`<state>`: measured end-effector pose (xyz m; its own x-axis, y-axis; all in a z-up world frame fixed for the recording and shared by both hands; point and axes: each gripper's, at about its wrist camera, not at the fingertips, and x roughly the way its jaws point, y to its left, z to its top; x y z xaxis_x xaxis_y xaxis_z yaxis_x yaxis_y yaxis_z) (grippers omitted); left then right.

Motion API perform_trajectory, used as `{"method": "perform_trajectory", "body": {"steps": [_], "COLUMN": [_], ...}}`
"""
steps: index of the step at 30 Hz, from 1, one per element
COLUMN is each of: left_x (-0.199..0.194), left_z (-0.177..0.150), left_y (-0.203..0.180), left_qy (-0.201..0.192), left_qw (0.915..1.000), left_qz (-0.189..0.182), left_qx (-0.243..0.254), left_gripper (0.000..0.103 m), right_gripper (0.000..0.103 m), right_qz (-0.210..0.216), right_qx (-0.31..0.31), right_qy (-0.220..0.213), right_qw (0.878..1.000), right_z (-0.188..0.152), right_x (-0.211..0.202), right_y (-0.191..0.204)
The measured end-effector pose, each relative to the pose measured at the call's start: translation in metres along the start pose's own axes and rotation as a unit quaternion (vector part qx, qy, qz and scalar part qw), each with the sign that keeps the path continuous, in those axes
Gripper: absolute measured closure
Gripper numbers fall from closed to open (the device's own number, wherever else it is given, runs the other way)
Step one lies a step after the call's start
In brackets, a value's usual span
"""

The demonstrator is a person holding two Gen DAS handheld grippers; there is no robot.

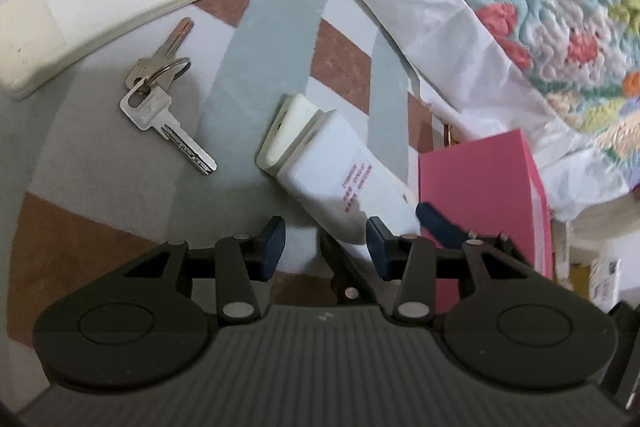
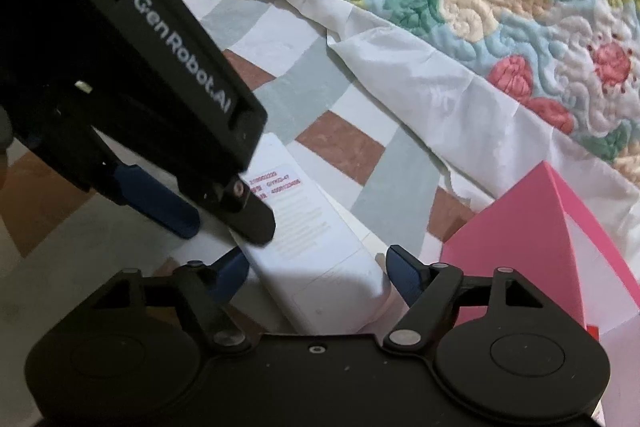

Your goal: Organize rigid objects

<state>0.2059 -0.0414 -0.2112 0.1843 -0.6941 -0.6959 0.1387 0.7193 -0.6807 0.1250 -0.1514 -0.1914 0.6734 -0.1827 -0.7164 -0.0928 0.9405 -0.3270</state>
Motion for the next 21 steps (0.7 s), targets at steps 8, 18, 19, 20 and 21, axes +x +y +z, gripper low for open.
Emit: {"method": "perform_trajectory", "body": {"steps": [8,18,19,20,21], "left_x": [-0.003,-0.008,-0.009,-0.01,-0.014], "left_z": [0.0,0.0,-0.001,-0.003,-0.005], "left_y": [0.001,-0.003,-0.006,-0.008,-0.01], "left_qy": [-0.012,0.009,0.016,0.025,0.028], "left_qw": [0.9999,0.9997,0.9999,0.9997,0.9993], "left_qz": [-0.005,-0.023,-0.005,0.009,0.022], "left_qx": [-0.007,-0.007,-0.004,0.001,0.013], "left_gripper": [0.059,0.071,0.078,0.083,0.083], "right_gripper": [0.038,0.041,0.041,0.041,0.041], "right_qz": [0.028,0.175,0.191,0.209,0.232], "right_qx": [0.069,0.226,0.25,0.276,0.308], "right_qy": [0.034,0.061,0.065,0.07,0.076], "right_qw": [0.997,0.956,0.947,0.935,0.919], "right_z": [0.005,0.002,-0.001,-0.004,-0.008], "right_x": [-0.008,-0.017,-0.016,-0.014,-0.012], "right_y": [-0.011,-0.029,-0.03,-0.032,-0.036]}}
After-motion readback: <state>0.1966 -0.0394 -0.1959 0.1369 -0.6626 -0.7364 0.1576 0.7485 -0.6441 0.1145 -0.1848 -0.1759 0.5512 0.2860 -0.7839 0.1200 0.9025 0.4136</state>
